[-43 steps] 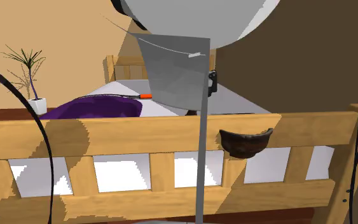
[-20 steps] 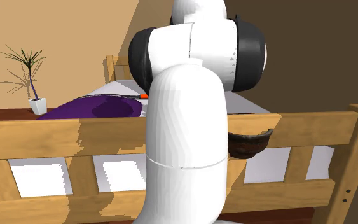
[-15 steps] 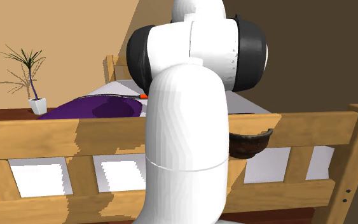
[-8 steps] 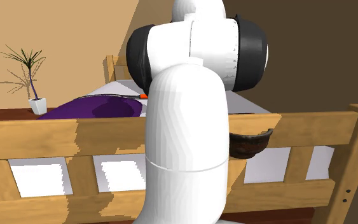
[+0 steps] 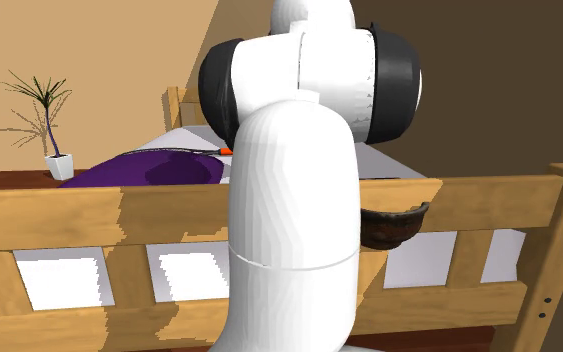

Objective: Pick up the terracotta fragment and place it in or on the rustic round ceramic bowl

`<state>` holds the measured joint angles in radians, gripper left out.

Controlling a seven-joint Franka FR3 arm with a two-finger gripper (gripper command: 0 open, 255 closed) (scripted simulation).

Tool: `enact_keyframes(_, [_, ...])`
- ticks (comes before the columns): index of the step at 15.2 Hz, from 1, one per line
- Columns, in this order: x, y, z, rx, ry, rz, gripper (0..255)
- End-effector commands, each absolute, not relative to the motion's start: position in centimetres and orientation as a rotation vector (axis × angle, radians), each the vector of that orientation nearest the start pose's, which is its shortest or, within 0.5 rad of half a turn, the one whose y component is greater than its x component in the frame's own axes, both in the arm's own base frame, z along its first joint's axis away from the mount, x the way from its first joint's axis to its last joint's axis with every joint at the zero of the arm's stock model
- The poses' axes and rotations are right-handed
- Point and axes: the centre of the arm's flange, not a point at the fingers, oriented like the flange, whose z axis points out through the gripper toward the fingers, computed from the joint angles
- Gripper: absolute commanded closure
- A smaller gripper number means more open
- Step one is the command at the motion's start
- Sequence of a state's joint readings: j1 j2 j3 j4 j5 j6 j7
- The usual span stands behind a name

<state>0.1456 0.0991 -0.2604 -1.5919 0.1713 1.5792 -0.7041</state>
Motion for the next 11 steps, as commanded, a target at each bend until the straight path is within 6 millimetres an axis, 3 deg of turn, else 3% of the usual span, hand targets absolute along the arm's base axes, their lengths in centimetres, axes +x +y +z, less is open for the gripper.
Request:
enact_keyframes(1, [57.8,-4.2,56.1,-2.841,-0.845,0.064,255])
enact_keyframes(11, [57.8,-4.2,60.9,-2.841,-0.845,0.064,255])
